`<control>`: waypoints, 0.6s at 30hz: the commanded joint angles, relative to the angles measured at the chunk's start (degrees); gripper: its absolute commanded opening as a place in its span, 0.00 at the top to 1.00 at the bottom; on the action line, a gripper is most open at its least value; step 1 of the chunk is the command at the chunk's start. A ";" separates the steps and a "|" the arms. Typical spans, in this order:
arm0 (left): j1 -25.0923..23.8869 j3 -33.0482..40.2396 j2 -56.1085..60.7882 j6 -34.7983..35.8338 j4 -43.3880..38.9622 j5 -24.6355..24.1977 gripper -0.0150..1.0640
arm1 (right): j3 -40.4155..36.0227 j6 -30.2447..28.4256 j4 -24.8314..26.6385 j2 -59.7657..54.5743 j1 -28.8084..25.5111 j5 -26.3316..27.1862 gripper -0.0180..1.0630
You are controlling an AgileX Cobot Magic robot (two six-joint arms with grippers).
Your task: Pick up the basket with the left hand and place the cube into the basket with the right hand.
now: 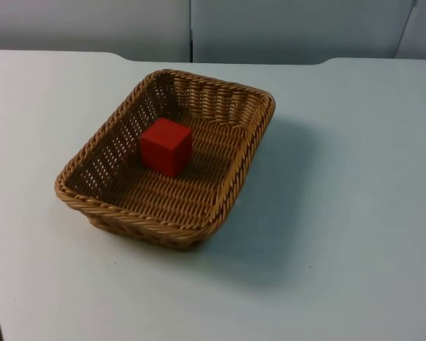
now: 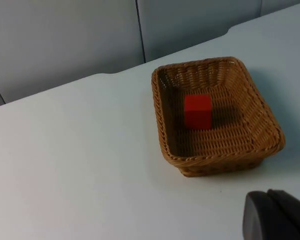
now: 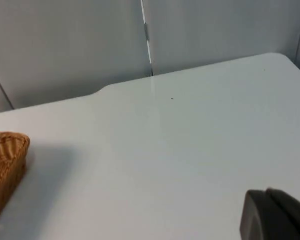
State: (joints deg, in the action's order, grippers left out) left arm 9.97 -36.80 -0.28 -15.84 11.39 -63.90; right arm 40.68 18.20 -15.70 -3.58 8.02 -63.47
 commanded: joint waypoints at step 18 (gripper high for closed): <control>0.46 6.85 0.28 0.32 0.34 1.02 0.99 | -9.06 -18.20 17.25 3.58 -16.82 5.19 0.98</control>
State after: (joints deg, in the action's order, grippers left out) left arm 9.97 -30.08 -0.28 -15.82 11.40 -63.78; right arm 32.70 2.82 -0.54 -0.13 -8.40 -59.43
